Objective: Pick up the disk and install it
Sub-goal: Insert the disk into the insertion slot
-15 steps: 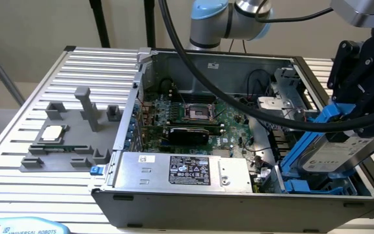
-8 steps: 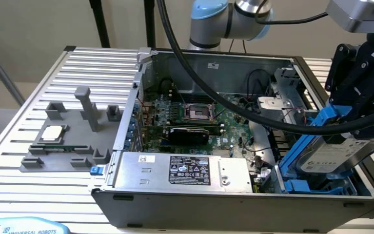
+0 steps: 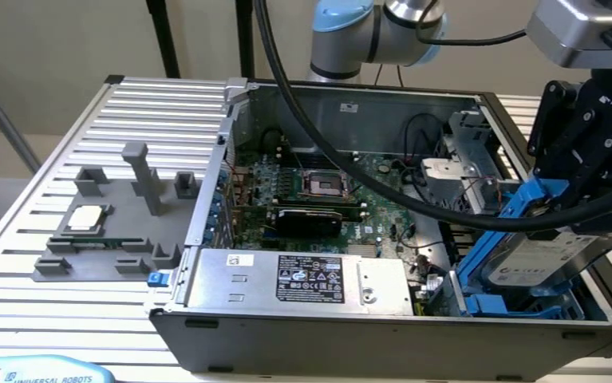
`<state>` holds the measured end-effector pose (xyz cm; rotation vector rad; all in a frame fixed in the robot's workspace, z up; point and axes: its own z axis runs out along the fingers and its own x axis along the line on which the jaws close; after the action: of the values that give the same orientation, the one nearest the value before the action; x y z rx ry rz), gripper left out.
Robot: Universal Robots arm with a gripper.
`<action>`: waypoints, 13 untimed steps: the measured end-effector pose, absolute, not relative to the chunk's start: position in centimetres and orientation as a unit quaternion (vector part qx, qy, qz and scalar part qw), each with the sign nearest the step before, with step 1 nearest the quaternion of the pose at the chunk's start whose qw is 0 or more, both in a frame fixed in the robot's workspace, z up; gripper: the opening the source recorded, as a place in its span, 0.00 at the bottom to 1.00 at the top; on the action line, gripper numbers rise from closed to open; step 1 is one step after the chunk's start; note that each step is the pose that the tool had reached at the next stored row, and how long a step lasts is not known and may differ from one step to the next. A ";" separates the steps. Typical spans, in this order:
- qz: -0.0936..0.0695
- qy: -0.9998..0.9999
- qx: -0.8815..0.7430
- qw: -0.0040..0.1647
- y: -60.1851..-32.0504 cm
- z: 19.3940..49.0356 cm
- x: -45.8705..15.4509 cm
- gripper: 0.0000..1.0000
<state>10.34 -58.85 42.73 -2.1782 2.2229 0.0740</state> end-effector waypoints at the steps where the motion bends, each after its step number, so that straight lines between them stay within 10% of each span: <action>1: 0.024 0.714 -0.700 0.014 -58.9 42.6 10.3 0.33; 13: 0.025 0.714 -0.700 0.013 -58.9 41.0 10.3 0.33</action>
<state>10.34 -58.85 40.99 -2.1794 2.2243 0.0774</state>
